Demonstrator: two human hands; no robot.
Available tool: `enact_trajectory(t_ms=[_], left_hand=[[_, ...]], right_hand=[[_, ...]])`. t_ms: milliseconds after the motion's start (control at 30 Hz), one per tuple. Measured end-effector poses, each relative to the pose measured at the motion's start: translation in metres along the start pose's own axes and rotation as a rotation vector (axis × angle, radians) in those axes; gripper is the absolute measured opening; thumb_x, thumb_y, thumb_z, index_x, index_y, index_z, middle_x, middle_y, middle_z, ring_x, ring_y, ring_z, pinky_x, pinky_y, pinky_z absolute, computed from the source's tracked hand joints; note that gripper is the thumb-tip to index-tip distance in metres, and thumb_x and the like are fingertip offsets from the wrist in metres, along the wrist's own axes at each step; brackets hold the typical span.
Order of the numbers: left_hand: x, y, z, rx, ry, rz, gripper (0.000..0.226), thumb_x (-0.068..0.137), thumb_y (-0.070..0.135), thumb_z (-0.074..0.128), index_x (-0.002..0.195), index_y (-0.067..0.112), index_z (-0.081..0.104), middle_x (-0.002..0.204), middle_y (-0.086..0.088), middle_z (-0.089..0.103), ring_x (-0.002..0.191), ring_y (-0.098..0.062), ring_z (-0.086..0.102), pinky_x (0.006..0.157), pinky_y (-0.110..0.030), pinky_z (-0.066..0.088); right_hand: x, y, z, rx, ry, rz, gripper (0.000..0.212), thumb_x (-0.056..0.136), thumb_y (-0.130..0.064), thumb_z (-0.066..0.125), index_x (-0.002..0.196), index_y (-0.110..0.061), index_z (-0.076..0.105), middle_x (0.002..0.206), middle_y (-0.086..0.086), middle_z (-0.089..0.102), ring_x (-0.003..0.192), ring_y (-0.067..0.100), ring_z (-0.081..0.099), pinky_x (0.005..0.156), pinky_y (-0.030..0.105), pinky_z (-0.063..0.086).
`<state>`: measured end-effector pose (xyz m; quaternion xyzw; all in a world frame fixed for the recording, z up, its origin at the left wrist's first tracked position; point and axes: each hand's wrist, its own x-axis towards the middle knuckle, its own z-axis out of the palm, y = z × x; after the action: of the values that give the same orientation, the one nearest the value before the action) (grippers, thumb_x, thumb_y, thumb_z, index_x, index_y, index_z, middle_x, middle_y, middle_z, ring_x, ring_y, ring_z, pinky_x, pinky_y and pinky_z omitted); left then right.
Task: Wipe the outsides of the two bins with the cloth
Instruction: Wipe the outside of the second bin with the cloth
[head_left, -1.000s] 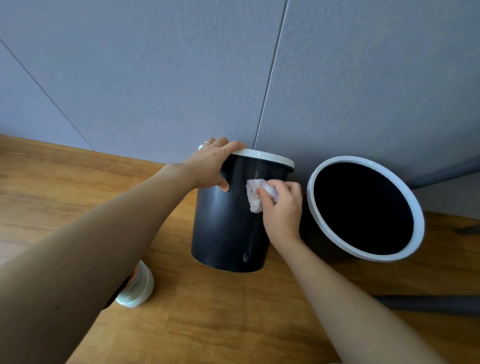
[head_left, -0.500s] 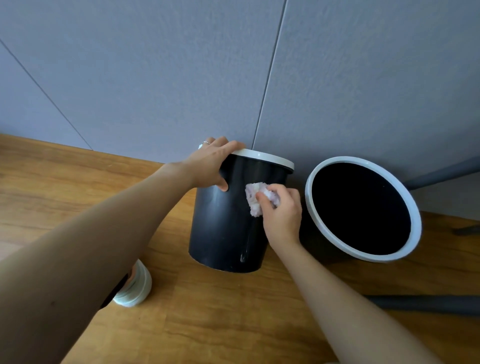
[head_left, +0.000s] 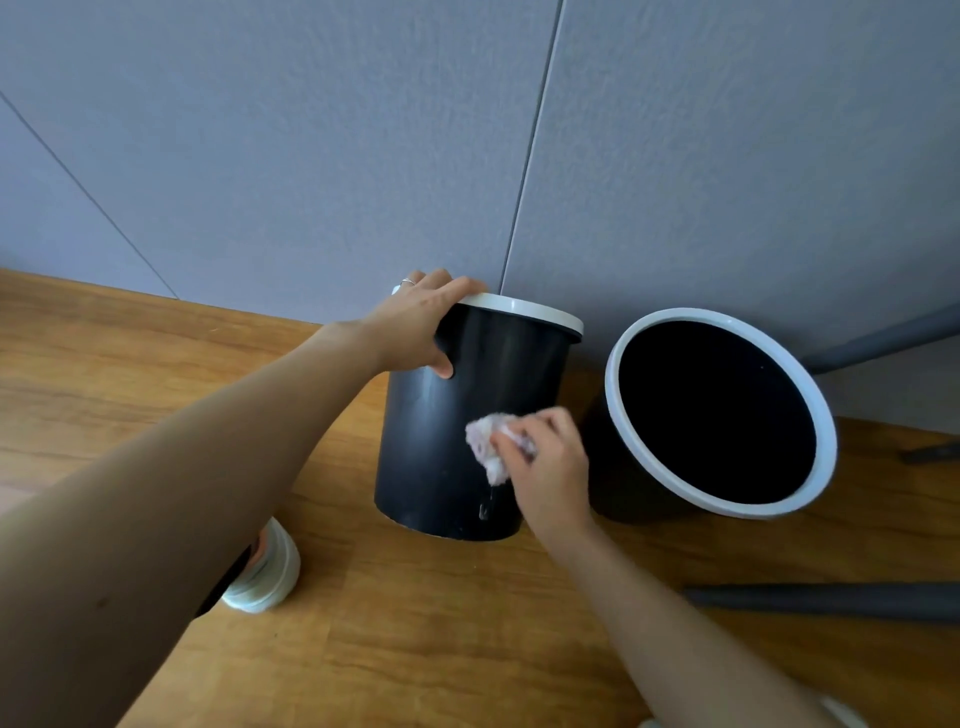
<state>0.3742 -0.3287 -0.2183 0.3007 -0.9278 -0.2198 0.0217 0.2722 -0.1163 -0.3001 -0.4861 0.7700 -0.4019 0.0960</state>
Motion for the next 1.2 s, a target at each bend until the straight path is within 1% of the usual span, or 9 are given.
enact_trajectory(t_ms=[67, 167, 300, 467, 633, 700, 900, 1067, 1200], left_hand=[[0.0, -0.002, 0.0, 0.003, 0.0, -0.005, 0.095, 0.06, 0.022, 0.088, 0.137, 0.032, 0.035, 0.121, -0.001, 0.042, 0.115, -0.028, 0.035, 0.095, -0.039, 0.036], [-0.001, -0.003, 0.0, 0.013, 0.003, -0.024, 0.096, 0.06, 0.023, 0.088, 0.138, 0.033, 0.033, 0.122, -0.002, 0.042, 0.116, -0.029, 0.035, 0.096, -0.042, 0.037], [-0.001, -0.005, 0.0, 0.009, -0.002, -0.02, 0.096, 0.06, 0.023, 0.088, 0.138, 0.034, 0.033, 0.123, -0.001, 0.042, 0.116, -0.029, 0.035, 0.097, -0.044, 0.037], [0.0, -0.009, 0.0, 0.009, 0.007, -0.046, 0.096, 0.06, 0.023, 0.088, 0.138, 0.034, 0.033, 0.122, -0.002, 0.042, 0.115, -0.03, 0.035, 0.095, -0.045, 0.038], [0.002, -0.01, 0.0, 0.003, -0.007, -0.023, 0.094, 0.061, 0.021, 0.087, 0.136, 0.035, 0.032, 0.123, 0.001, 0.042, 0.114, -0.026, 0.035, 0.089, -0.037, 0.036], [0.002, -0.008, 0.0, 0.013, -0.007, -0.017, 0.094, 0.061, 0.021, 0.087, 0.137, 0.034, 0.033, 0.123, 0.0, 0.042, 0.114, -0.026, 0.035, 0.089, -0.036, 0.036], [0.0, -0.007, -0.001, 0.027, 0.0, -0.038, 0.095, 0.061, 0.023, 0.088, 0.138, 0.033, 0.033, 0.122, -0.003, 0.043, 0.113, -0.029, 0.036, 0.092, -0.039, 0.036], [-0.001, -0.007, -0.002, 0.033, 0.006, -0.054, 0.095, 0.062, 0.023, 0.087, 0.138, 0.034, 0.032, 0.122, -0.003, 0.043, 0.113, -0.03, 0.036, 0.092, -0.04, 0.037], [0.0, -0.001, -0.001, 0.043, -0.007, -0.033, 0.093, 0.063, 0.024, 0.087, 0.138, 0.033, 0.033, 0.124, -0.004, 0.042, 0.115, -0.03, 0.036, 0.096, -0.044, 0.038]], right_hand=[[-0.011, 0.003, 0.0, -0.003, -0.027, 0.002, 0.011, 0.087, -0.022, 0.07, 0.091, -0.012, 0.069, 0.097, -0.006, 0.05, 0.088, 0.014, 0.055, 0.071, 0.025, 0.051], [0.016, -0.002, -0.005, 0.045, 0.016, 0.069, 0.011, 0.087, -0.022, 0.069, 0.09, -0.011, 0.069, 0.095, -0.004, 0.051, 0.086, 0.016, 0.055, 0.073, 0.025, 0.047], [0.06, -0.013, -0.012, 0.053, 0.116, 0.127, 0.011, 0.086, -0.024, 0.07, 0.086, -0.013, 0.067, 0.092, -0.004, 0.051, 0.081, 0.011, 0.053, 0.066, 0.006, 0.038], [0.016, 0.003, -0.004, 0.061, -0.044, 0.073, 0.01, 0.088, -0.025, 0.068, 0.088, -0.015, 0.066, 0.095, -0.009, 0.047, 0.084, 0.01, 0.053, 0.069, 0.014, 0.04], [-0.059, 0.025, 0.003, -0.098, -0.211, -0.084, 0.009, 0.085, -0.023, 0.072, 0.09, -0.017, 0.068, 0.096, -0.01, 0.049, 0.085, 0.007, 0.053, 0.07, 0.019, 0.051], [-0.058, 0.025, 0.003, -0.089, -0.216, -0.093, 0.009, 0.085, -0.021, 0.073, 0.087, -0.014, 0.068, 0.094, -0.006, 0.051, 0.084, 0.009, 0.054, 0.068, 0.024, 0.053], [-0.005, 0.009, -0.003, 0.003, -0.052, 0.0, 0.009, 0.089, -0.018, 0.067, 0.091, -0.01, 0.068, 0.097, -0.004, 0.051, 0.086, 0.014, 0.055, 0.069, 0.027, 0.053], [-0.042, 0.012, 0.002, -0.079, -0.159, -0.094, 0.009, 0.087, -0.02, 0.069, 0.09, -0.012, 0.067, 0.096, -0.003, 0.05, 0.085, 0.012, 0.053, 0.07, 0.022, 0.051], [-0.079, 0.019, 0.005, -0.091, -0.238, -0.074, 0.01, 0.085, -0.02, 0.073, 0.088, -0.013, 0.067, 0.094, -0.005, 0.05, 0.083, 0.009, 0.053, 0.068, 0.014, 0.046]])
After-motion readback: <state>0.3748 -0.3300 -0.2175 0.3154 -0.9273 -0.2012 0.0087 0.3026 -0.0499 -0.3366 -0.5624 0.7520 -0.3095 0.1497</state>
